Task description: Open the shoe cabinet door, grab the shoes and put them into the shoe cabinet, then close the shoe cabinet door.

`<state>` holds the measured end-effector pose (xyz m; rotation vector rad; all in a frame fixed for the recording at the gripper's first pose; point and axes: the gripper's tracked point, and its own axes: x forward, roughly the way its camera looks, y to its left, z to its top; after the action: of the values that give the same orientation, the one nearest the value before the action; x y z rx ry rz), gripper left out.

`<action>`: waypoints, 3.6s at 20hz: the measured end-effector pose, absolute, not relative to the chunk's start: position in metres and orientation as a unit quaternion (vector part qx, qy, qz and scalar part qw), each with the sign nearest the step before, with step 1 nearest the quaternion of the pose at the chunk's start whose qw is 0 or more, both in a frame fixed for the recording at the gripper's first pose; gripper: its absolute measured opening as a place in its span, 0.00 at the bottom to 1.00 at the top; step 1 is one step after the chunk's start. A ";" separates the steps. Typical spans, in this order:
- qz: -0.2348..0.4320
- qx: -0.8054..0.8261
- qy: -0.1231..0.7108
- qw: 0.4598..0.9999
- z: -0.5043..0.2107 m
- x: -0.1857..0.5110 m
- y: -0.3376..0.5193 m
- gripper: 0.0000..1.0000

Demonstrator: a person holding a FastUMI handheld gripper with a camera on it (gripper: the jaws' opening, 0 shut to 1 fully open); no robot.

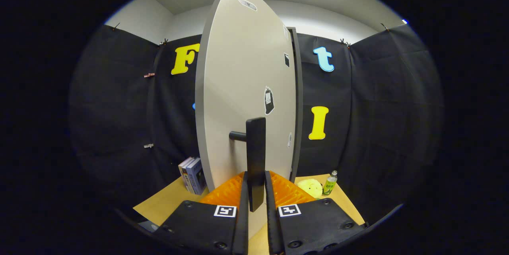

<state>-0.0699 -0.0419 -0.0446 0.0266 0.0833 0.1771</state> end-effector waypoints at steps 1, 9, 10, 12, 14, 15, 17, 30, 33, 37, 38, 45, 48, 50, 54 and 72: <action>0.085 0.024 0.037 0.995 -0.041 -0.073 -0.050 0.24; 0.027 0.023 0.024 0.999 -0.026 -0.081 -0.125 0.18; 0.023 0.028 0.023 0.999 -0.024 -0.081 -0.133 0.18; 0.013 0.030 0.018 0.999 -0.022 -0.082 -0.148 0.18; 0.000 0.031 0.012 0.999 -0.016 -0.083 -0.165 0.18; -0.005 0.033 0.011 0.999 -0.016 -0.084 -0.170 0.18; 0.004 0.039 0.014 0.999 -0.017 -0.085 -0.166 0.18; 0.019 0.020 0.085 0.996 -0.068 -0.138 -0.125 0.58; 0.063 0.011 0.125 0.990 -0.117 -0.152 -0.077 0.90; 0.088 0.048 0.190 0.977 -0.187 -0.127 -0.014 1.00; 0.092 0.061 0.206 0.972 -0.206 -0.117 0.001 1.00; 0.106 0.103 0.307 0.940 -0.337 -0.050 0.076 0.99; 0.100 0.105 0.340 0.929 -0.385 -0.025 0.093 0.99; 0.094 0.099 0.360 0.923 -0.417 -0.010 0.101 0.99; 0.081 0.097 0.405 0.905 -0.479 0.008 0.112 0.99; 0.039 0.020 0.271 0.962 -0.492 0.076 0.088 0.12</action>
<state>0.0757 0.0884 -0.4924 0.0396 0.5488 0.0786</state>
